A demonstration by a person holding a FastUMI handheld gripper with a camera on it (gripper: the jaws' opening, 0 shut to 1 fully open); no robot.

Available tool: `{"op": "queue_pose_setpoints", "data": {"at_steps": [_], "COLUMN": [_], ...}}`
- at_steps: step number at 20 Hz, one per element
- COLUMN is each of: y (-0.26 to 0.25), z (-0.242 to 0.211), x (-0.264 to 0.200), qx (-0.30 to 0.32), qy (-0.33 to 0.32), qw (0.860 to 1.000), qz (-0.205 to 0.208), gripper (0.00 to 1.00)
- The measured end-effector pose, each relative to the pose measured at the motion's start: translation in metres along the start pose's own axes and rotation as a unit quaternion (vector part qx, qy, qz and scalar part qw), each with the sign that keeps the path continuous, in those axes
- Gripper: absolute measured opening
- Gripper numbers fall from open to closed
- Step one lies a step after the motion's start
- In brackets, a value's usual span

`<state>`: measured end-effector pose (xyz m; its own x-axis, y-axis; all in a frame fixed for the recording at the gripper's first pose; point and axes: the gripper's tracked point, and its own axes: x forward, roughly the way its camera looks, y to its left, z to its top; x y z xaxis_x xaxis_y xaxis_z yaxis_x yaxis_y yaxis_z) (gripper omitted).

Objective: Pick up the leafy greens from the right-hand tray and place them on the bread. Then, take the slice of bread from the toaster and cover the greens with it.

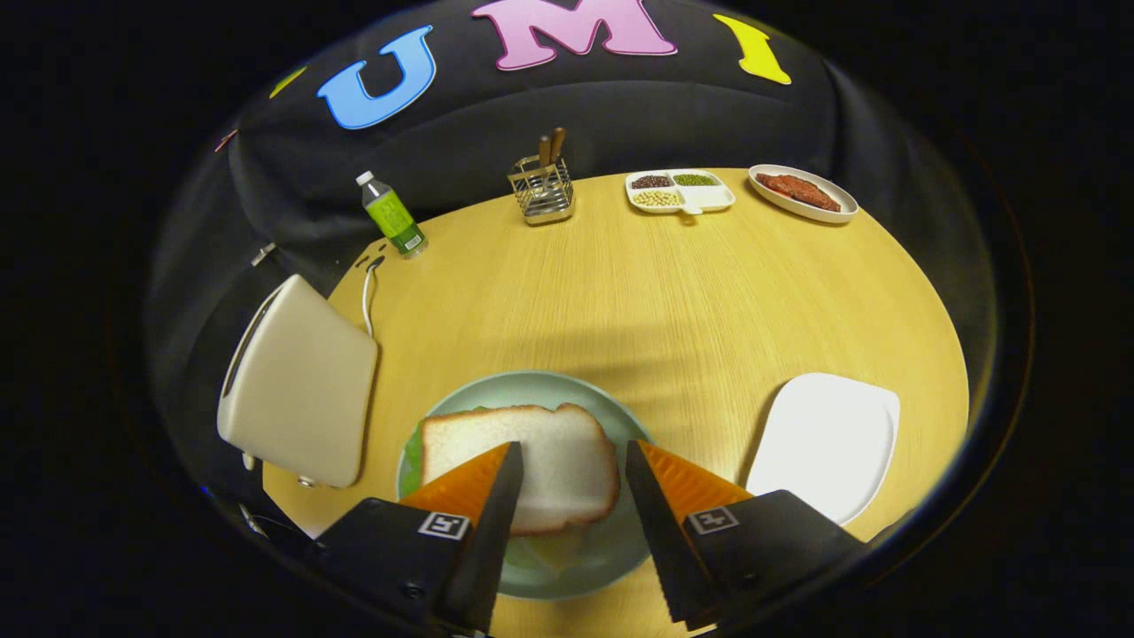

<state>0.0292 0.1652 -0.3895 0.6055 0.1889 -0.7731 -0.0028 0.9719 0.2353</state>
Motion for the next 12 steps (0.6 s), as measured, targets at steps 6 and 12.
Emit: {"op": "queue_pose_setpoints", "data": {"at_steps": [6,12], "y": [-0.016,-0.042], "z": [0.016,0.079], "x": [-0.029,-0.103], "qx": [-0.046,-0.078], "qy": [-0.030,-0.137], "qw": [0.998,0.986], "qz": [-0.017,-0.057], "gripper": [0.99,0.99]}}
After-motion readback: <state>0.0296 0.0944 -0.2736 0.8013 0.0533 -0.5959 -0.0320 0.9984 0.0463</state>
